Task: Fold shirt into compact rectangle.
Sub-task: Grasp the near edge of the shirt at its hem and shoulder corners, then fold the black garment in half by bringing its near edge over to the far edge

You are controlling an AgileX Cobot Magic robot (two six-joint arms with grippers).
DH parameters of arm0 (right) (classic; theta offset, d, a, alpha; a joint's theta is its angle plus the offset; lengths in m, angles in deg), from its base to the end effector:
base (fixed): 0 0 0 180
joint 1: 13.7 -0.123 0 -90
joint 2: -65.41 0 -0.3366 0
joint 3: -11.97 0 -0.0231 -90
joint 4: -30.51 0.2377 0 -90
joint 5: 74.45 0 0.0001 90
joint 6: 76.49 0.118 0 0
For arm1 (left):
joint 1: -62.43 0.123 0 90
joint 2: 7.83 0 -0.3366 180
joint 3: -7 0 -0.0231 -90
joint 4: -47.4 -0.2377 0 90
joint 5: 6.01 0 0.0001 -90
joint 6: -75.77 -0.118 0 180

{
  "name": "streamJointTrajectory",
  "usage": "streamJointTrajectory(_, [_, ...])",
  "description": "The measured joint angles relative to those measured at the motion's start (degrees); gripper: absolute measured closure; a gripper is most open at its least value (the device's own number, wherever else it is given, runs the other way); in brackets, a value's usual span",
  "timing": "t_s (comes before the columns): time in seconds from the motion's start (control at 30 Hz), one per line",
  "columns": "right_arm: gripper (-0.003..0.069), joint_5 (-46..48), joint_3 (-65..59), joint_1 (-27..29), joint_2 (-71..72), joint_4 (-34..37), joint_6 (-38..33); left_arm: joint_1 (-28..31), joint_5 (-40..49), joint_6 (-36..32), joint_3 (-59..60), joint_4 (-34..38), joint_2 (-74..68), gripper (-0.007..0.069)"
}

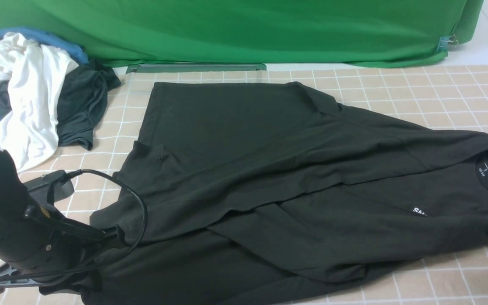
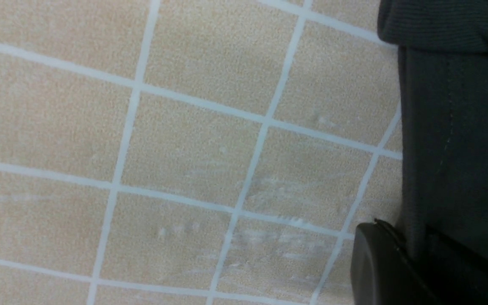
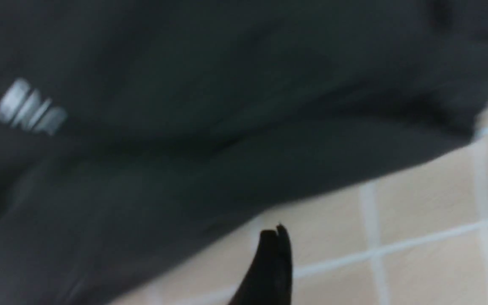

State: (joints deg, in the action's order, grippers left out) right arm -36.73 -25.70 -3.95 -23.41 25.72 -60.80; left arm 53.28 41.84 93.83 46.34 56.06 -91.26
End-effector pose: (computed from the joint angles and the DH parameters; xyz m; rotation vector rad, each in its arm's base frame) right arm 0.2257 -0.0449 0.2234 0.5476 2.8099 -0.0657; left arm 0.1890 -0.0438 0.2326 -0.3711 2.9791 -0.2336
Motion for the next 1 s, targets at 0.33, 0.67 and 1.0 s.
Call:
streamJointTrajectory(0.33, [0.0039, -8.8, 0.0, 4.5, -7.4, 6.6, 0.9, 0.0, -0.2, 0.1, 0.0, -1.1, 0.0, 0.0605])
streamJointTrajectory(0.67, [0.0389, -15.2, 0.6, 4.5, -11.7, 7.8, -0.7, 0.0, -0.2, 0.2, 0.0, -1.2, 0.0, 0.0605])
streamJointTrajectory(1.0, [0.0604, -1.2, -0.1, 4.8, -5.8, 0.0, 0.6, 0.0, 6.8, 1.5, -1.3, -2.3, 5.0, 0.0605])
